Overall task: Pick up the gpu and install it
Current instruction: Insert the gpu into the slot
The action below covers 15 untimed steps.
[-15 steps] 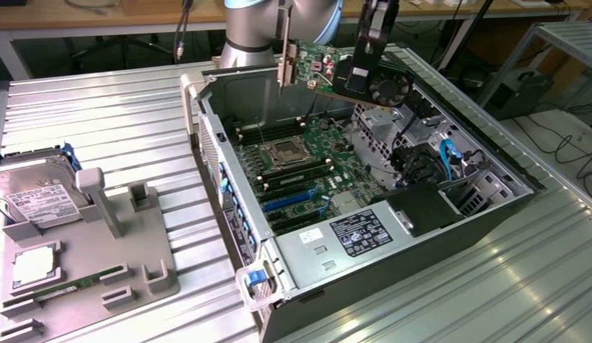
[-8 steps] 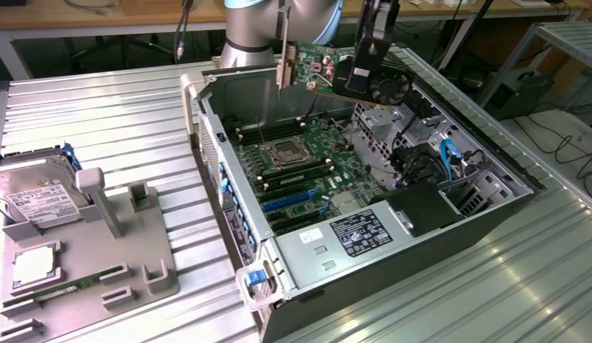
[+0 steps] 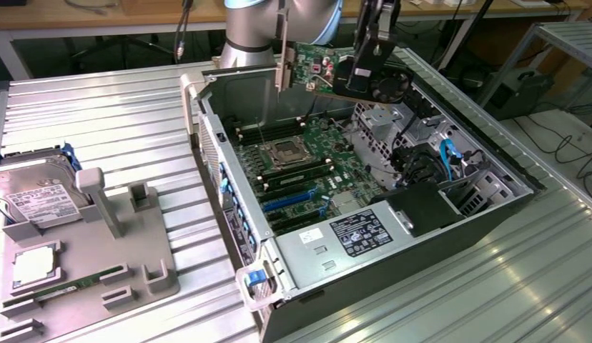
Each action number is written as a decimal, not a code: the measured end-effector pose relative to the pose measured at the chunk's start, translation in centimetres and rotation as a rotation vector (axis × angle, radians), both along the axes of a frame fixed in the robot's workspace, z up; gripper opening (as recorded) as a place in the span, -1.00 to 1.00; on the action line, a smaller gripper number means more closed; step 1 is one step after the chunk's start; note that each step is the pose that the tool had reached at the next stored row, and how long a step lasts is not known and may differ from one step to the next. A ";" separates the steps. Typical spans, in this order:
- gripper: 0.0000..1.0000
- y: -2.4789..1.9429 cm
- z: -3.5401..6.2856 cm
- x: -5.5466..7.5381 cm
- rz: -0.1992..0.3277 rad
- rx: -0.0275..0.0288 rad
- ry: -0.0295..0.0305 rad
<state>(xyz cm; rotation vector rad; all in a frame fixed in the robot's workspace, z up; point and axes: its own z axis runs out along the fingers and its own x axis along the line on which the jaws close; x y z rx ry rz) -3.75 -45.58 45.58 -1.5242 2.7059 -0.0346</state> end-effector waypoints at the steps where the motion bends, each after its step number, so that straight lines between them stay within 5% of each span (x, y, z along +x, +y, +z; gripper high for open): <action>1: -0.46 0.00 0.00 0.0 0.006 0.0000 0.0000; 15: -0.46 0.00 0.00 0.0 0.011 0.0001 0.0000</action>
